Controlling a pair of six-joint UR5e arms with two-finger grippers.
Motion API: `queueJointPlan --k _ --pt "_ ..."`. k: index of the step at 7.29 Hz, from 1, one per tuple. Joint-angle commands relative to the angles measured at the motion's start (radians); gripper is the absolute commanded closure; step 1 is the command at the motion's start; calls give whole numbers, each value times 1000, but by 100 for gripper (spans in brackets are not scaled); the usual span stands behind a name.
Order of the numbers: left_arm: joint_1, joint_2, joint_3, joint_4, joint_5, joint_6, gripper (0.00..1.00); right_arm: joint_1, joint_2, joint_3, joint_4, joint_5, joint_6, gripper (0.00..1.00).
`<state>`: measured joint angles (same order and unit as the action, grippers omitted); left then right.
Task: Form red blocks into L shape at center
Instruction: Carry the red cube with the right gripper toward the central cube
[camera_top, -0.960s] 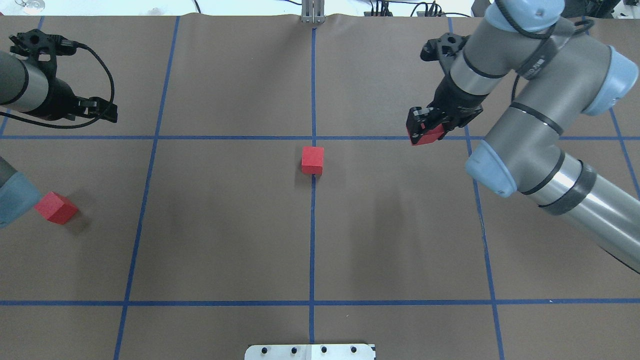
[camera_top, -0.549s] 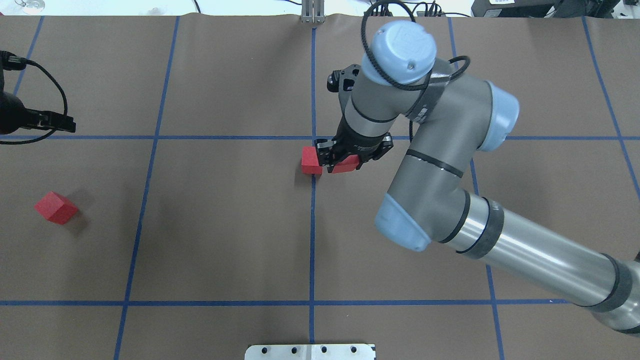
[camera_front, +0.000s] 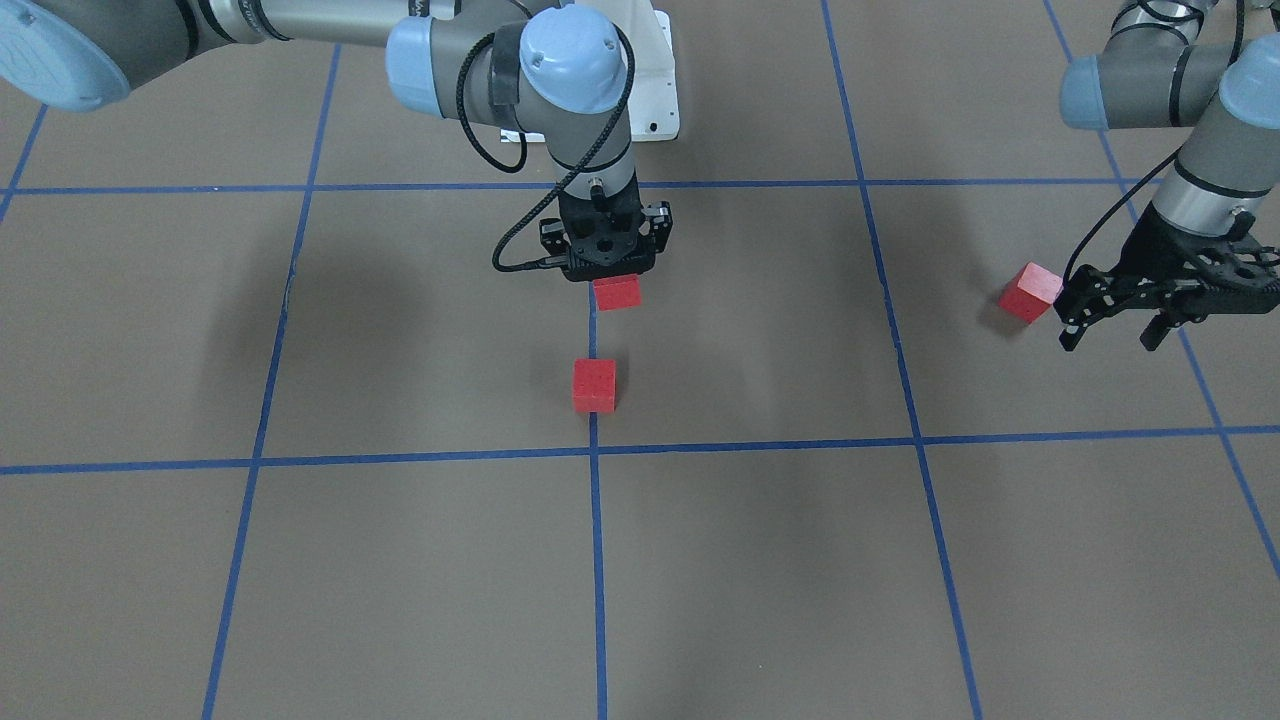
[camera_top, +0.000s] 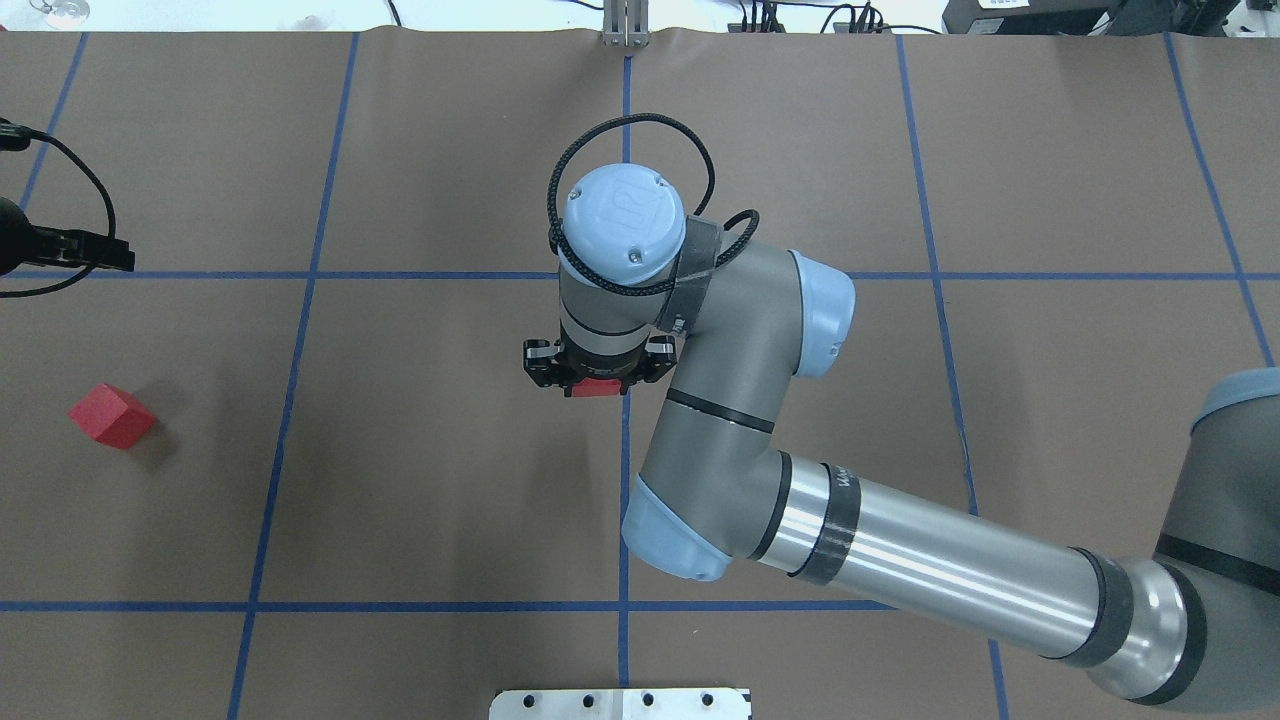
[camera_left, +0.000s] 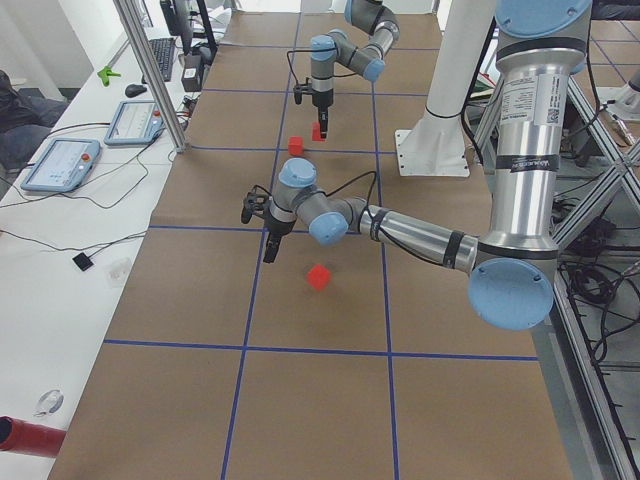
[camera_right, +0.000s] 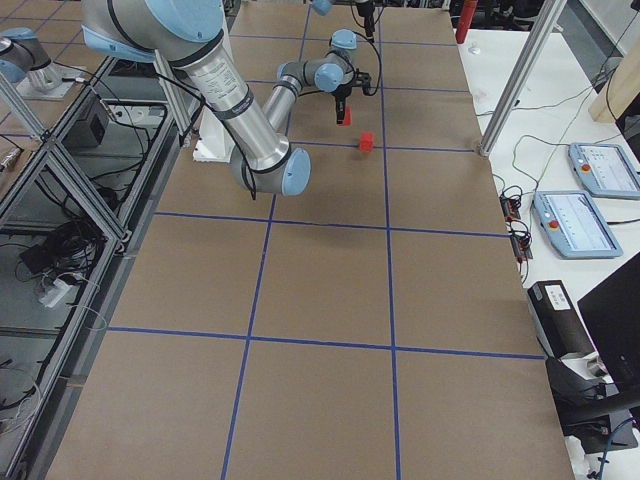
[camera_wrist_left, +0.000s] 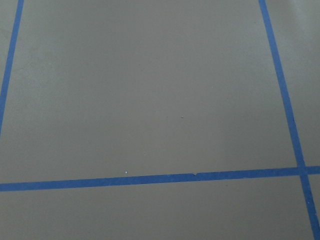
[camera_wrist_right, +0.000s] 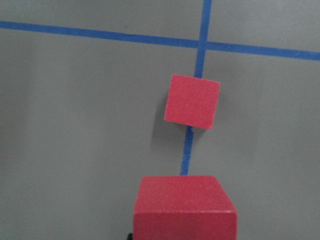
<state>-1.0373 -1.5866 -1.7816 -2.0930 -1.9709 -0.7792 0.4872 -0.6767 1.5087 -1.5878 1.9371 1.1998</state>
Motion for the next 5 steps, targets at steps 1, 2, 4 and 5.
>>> queueJointPlan --k 1,2,4,5 --pt "-1 -4 2 -1 -2 -3 0 -5 25 -106 51 -26 64 100" --pt "-1 -6 1 -1 -2 -8 0 -5 25 -132 51 -58 54 100" --pt "-1 -7 2 -1 -2 -9 0 -4 20 -153 52 -84 49 100" --pt "-1 -7 2 -1 -2 -9 0 -4 20 -153 54 -84 49 100"
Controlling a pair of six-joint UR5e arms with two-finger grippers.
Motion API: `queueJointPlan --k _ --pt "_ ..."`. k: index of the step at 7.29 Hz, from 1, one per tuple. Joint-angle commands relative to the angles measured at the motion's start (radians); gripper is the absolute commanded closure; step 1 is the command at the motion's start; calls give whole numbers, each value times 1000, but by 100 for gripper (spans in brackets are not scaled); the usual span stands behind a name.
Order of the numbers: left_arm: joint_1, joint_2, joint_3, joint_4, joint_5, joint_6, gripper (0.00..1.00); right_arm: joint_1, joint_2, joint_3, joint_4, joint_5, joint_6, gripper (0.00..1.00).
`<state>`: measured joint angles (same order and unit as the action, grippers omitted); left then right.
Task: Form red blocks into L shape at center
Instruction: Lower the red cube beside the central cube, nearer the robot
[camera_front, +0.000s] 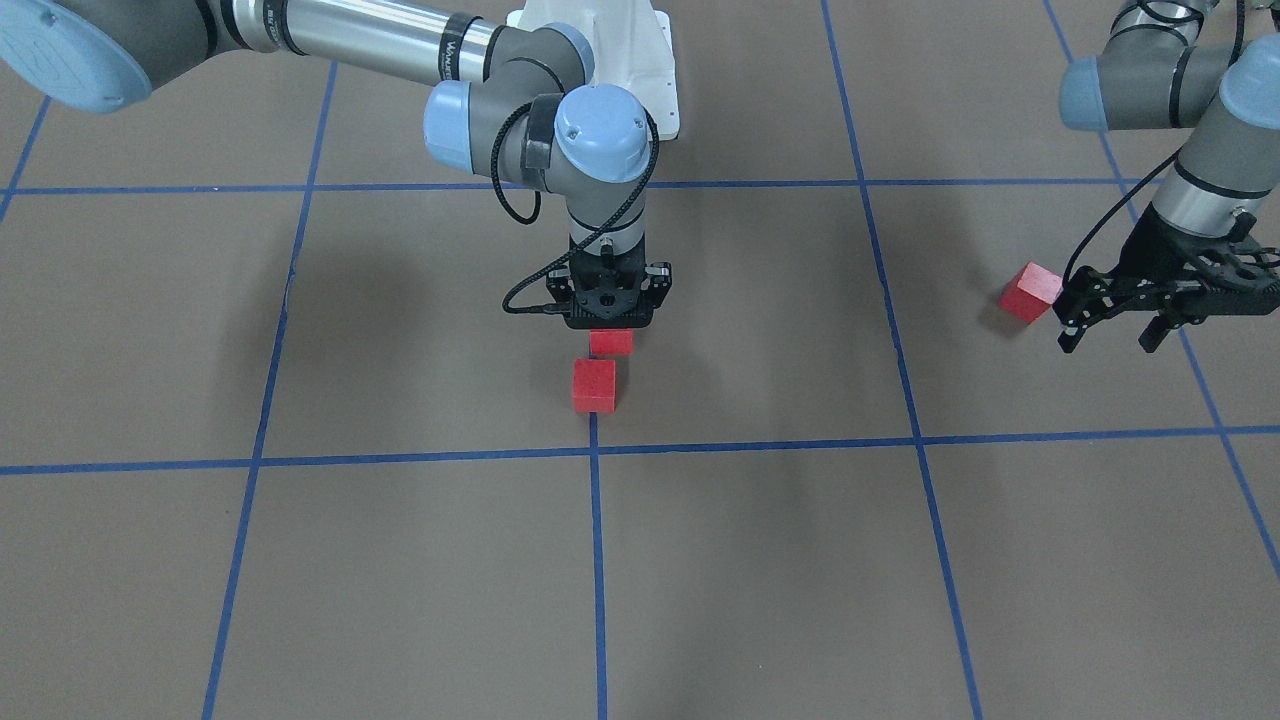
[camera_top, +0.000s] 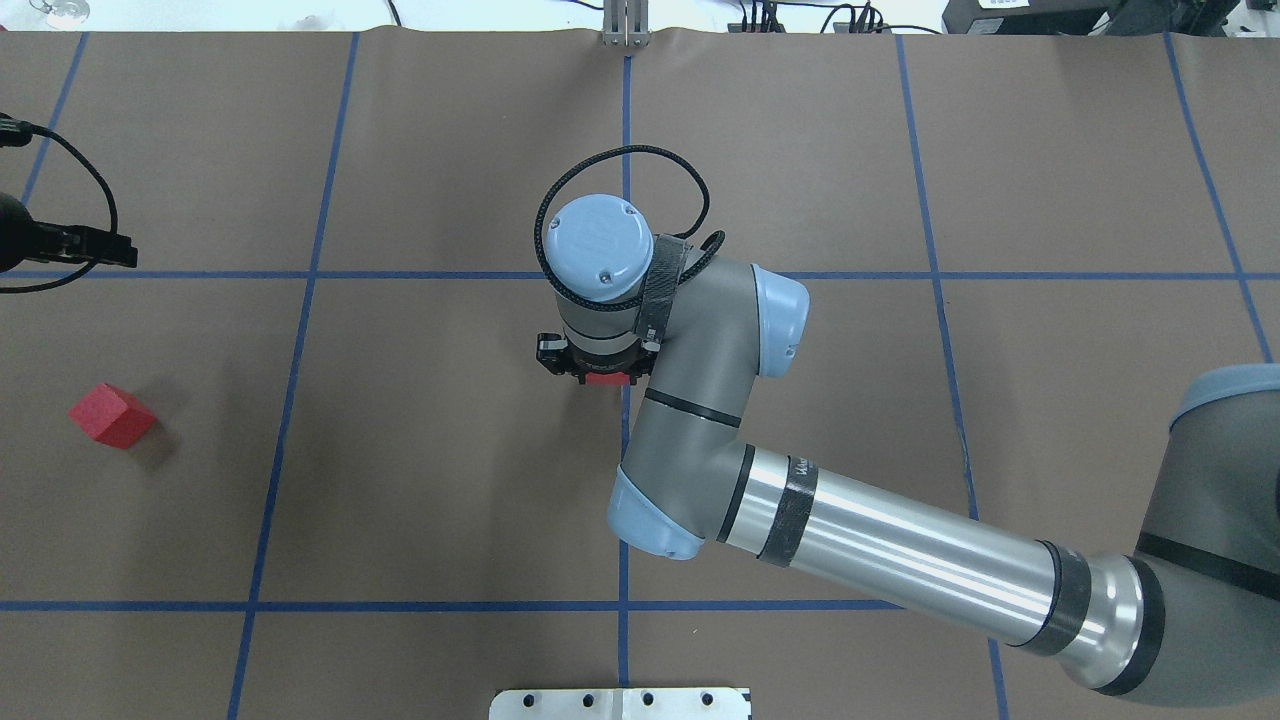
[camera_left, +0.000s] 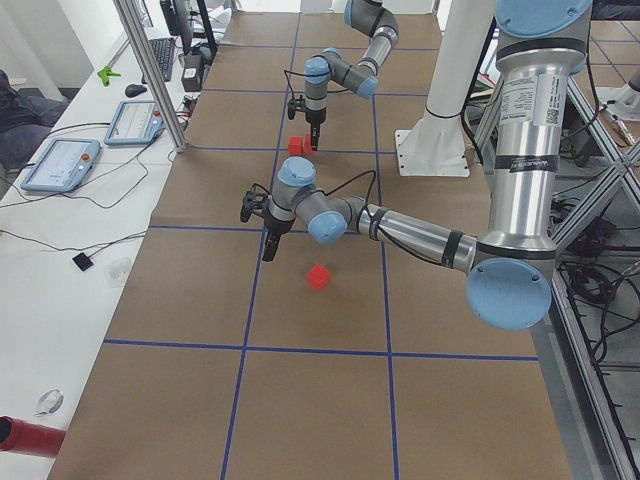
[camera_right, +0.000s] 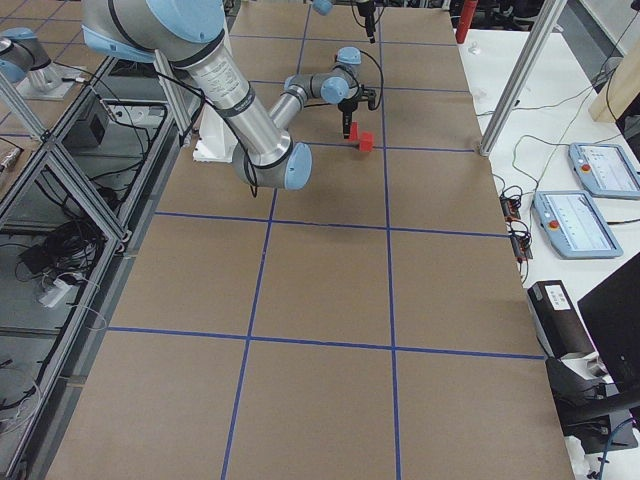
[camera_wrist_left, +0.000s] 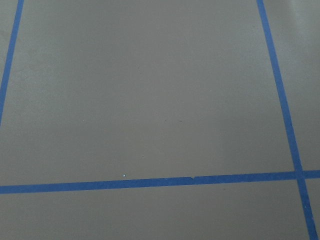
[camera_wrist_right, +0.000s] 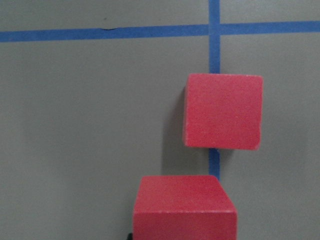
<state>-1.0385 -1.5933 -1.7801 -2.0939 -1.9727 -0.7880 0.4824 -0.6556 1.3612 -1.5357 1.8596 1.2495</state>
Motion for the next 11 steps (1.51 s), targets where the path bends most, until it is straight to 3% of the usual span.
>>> queueJointPlan --k 1,9,11 --pt "0 -2 2 2 0 0 0 2 -1 -5 2 -7 -1 100" --pt "2 -7 2 0 0 -24 0 4 -29 -7 3 -23 1 97" --pt "2 -7 2 0 0 -22 0 4 -29 -7 6 -48 4 61"
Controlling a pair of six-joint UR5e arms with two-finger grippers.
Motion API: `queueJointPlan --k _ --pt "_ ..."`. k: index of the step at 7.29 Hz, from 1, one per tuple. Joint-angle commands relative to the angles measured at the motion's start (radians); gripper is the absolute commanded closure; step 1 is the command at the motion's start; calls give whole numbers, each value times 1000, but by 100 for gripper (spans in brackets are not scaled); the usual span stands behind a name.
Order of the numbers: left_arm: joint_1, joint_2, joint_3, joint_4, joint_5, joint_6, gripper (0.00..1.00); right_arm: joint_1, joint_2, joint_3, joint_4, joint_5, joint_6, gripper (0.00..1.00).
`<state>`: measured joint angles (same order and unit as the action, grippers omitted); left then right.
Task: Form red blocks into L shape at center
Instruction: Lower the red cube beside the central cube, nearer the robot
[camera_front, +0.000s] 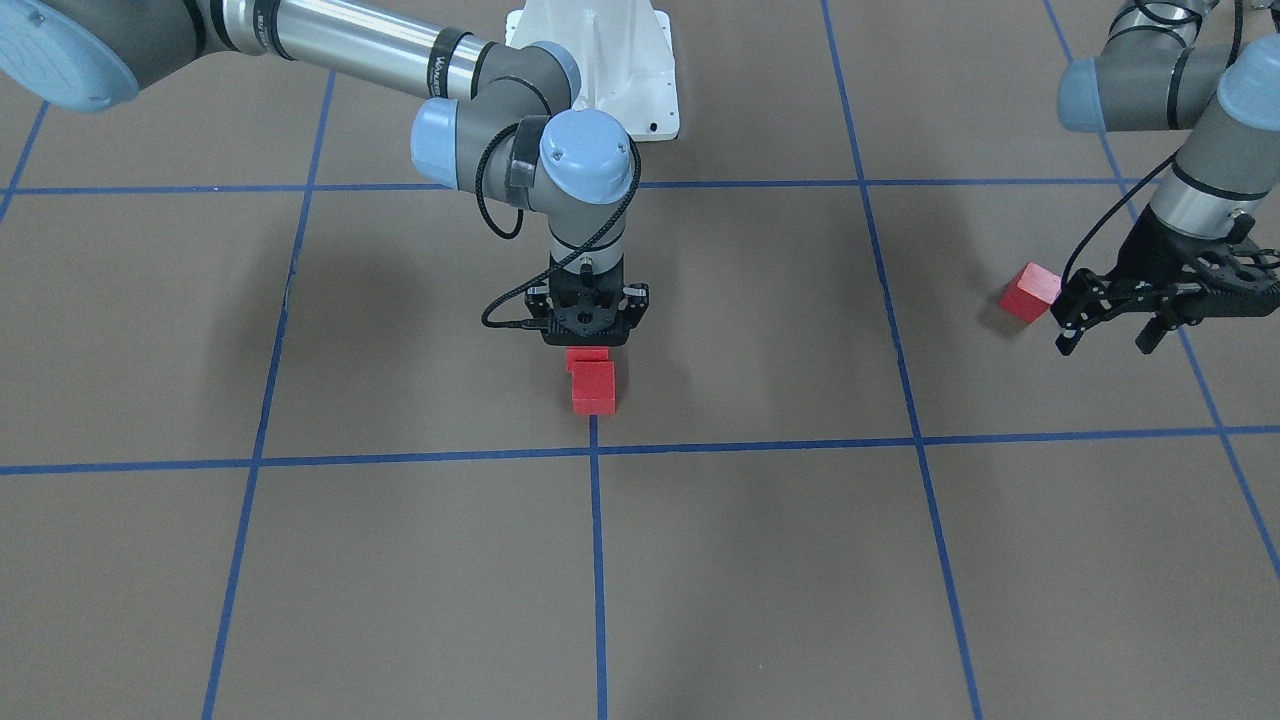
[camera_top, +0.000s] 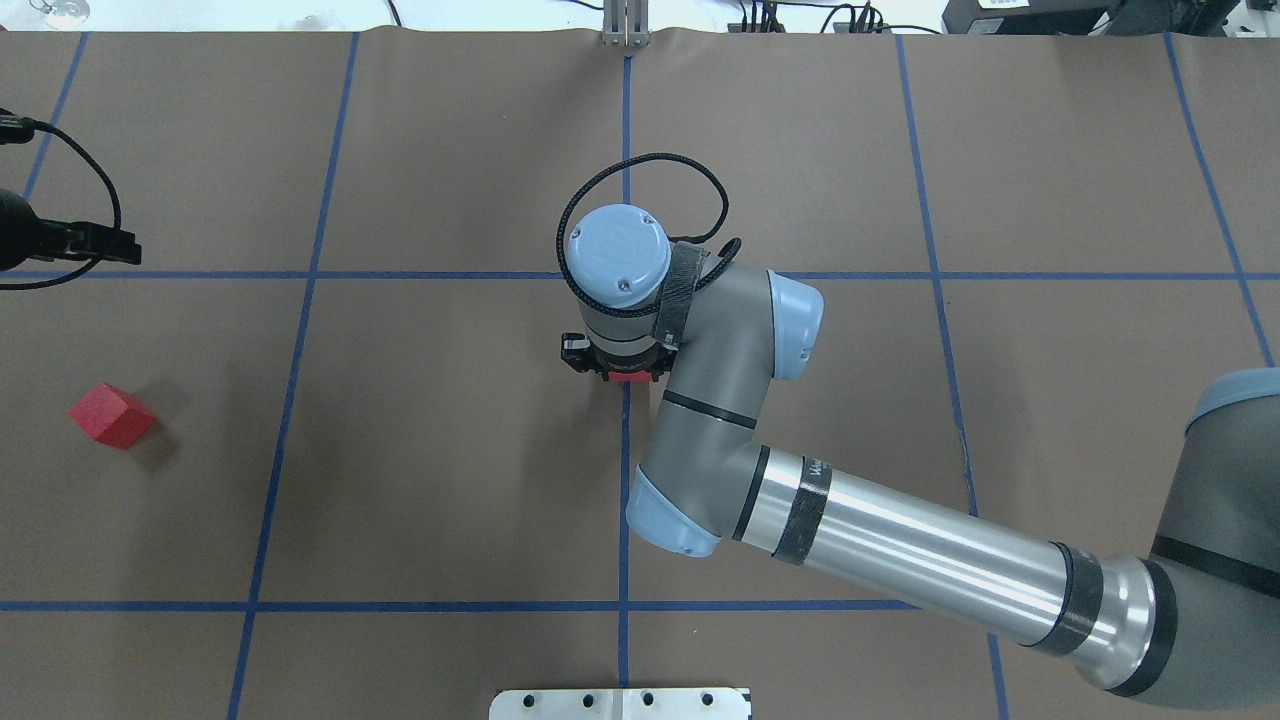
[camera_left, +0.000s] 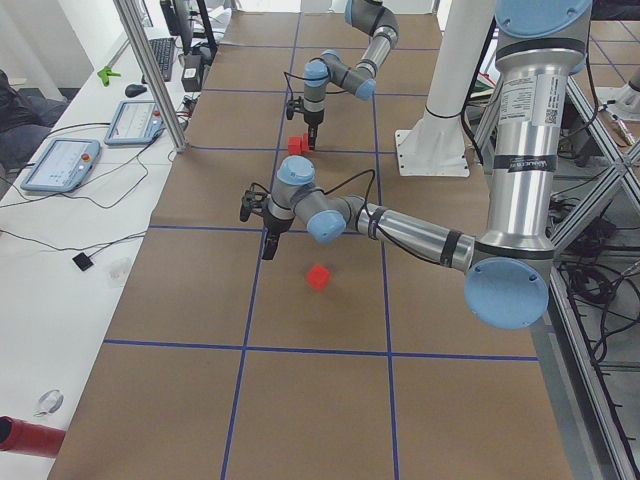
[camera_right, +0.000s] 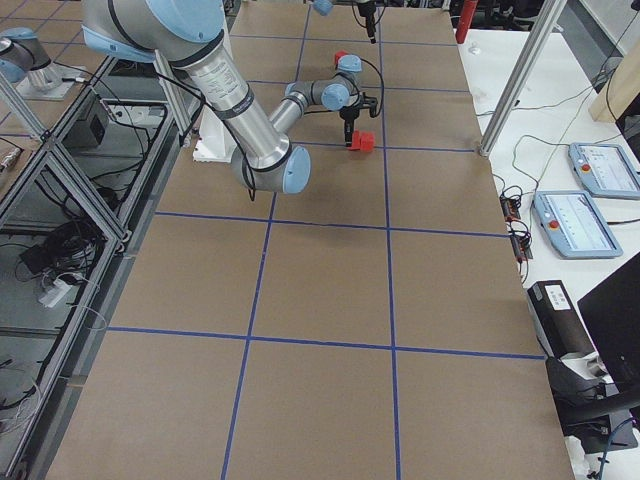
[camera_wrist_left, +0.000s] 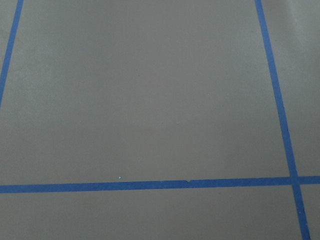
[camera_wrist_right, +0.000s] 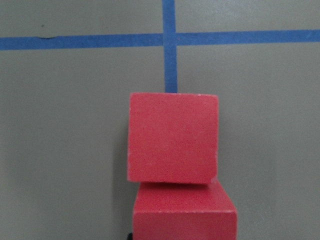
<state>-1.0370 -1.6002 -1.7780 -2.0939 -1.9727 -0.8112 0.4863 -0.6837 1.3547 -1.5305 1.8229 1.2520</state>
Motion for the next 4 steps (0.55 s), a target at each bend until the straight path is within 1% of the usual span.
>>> queueJointPlan --k 1,2,3,4 --pt "0 0 6 0 0 1 0 0 -5 0 3 -13 0 30" --pt "0 2 8 0 0 3 0 0 -5 0 16 -23 0 11" --pt "0 2 8 0 0 3 0 0 -20 0 56 -24 1 3" --pt "0 0 6 0 0 3 0 0 -23 0 70 -24 1 2"
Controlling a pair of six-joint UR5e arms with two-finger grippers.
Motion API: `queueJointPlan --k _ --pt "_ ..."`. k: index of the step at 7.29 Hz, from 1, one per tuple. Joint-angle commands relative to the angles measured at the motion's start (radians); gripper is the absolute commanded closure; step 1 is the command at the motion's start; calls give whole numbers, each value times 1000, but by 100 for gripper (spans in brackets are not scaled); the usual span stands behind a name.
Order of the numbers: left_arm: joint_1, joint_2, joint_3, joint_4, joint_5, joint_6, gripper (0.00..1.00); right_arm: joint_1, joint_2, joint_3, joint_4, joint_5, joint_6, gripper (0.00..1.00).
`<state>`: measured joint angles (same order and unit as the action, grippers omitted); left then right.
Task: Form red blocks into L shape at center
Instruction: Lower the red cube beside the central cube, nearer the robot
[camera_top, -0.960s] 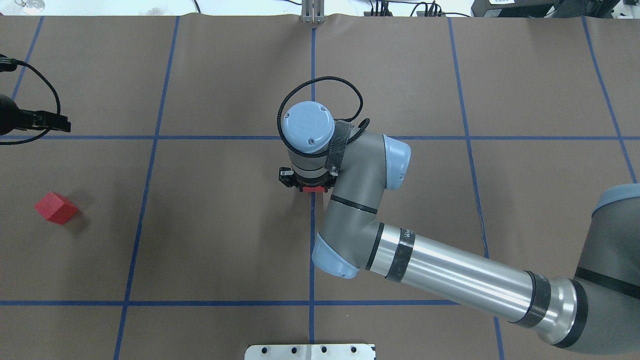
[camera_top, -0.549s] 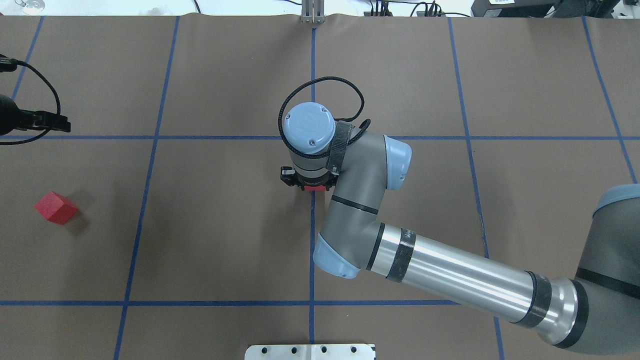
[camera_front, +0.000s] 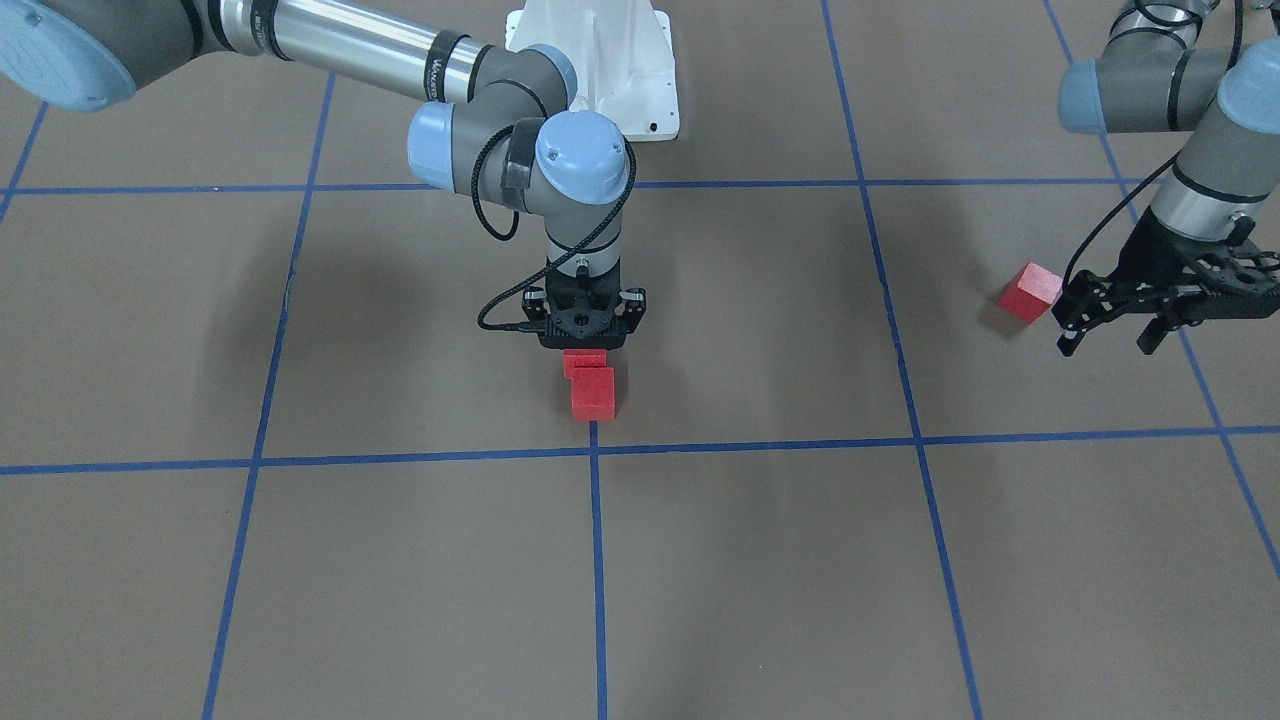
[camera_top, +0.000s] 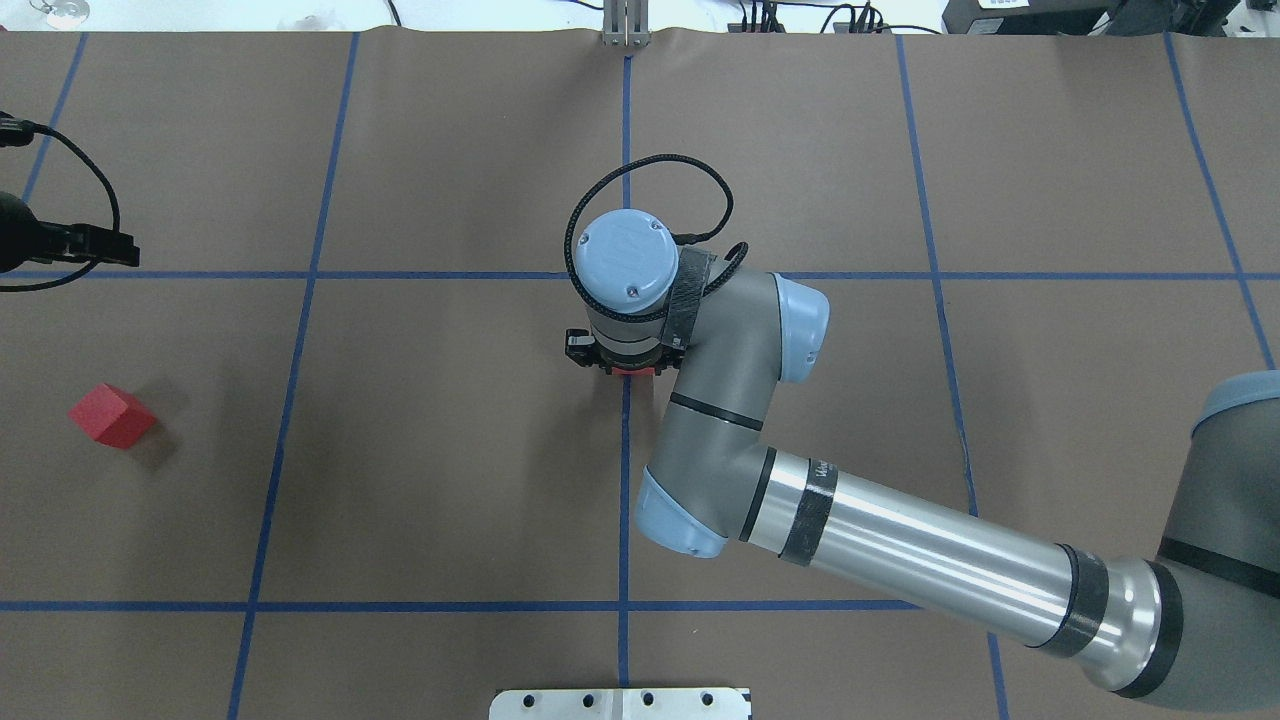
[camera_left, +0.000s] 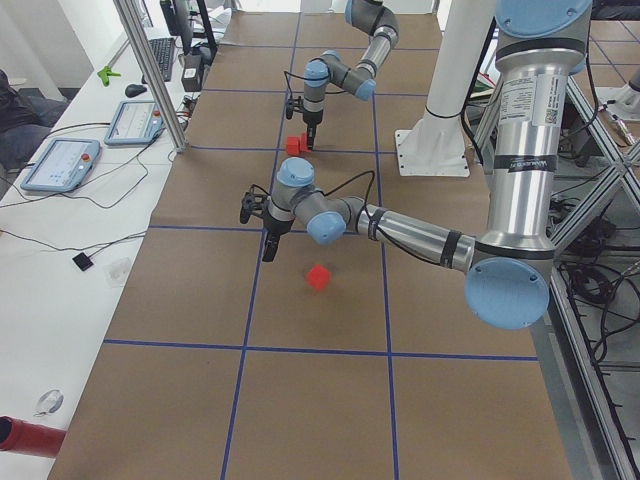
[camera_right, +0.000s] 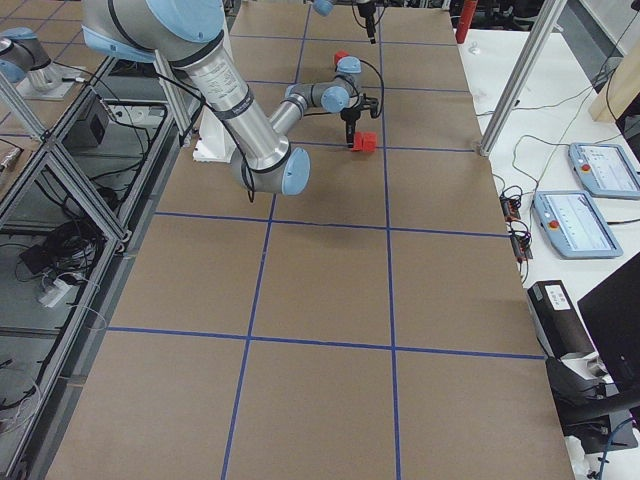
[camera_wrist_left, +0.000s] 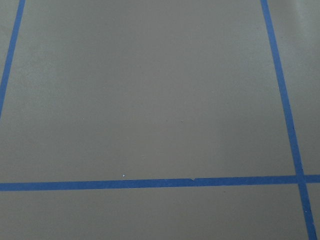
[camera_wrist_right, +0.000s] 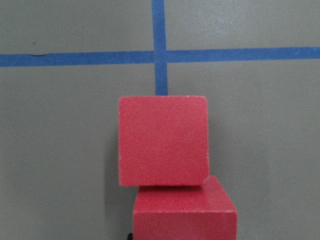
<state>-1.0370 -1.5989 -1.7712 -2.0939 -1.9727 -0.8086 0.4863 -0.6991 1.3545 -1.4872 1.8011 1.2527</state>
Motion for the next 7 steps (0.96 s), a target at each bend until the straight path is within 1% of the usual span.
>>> queueJointPlan --k 1,5,6,7 --pt "0 1 1 0 0 0 0 0 -8 0 30 -2 1 2" --pt "0 -1 7 0 0 -6 0 3 0 15 31 0 -7 2" --pt "0 -1 4 0 -2 -51 0 23 -2 43 28 9 -7 1" --pt "-2 10 -10 -2 -3 -101 0 49 -23 93 24 26 -7 1"
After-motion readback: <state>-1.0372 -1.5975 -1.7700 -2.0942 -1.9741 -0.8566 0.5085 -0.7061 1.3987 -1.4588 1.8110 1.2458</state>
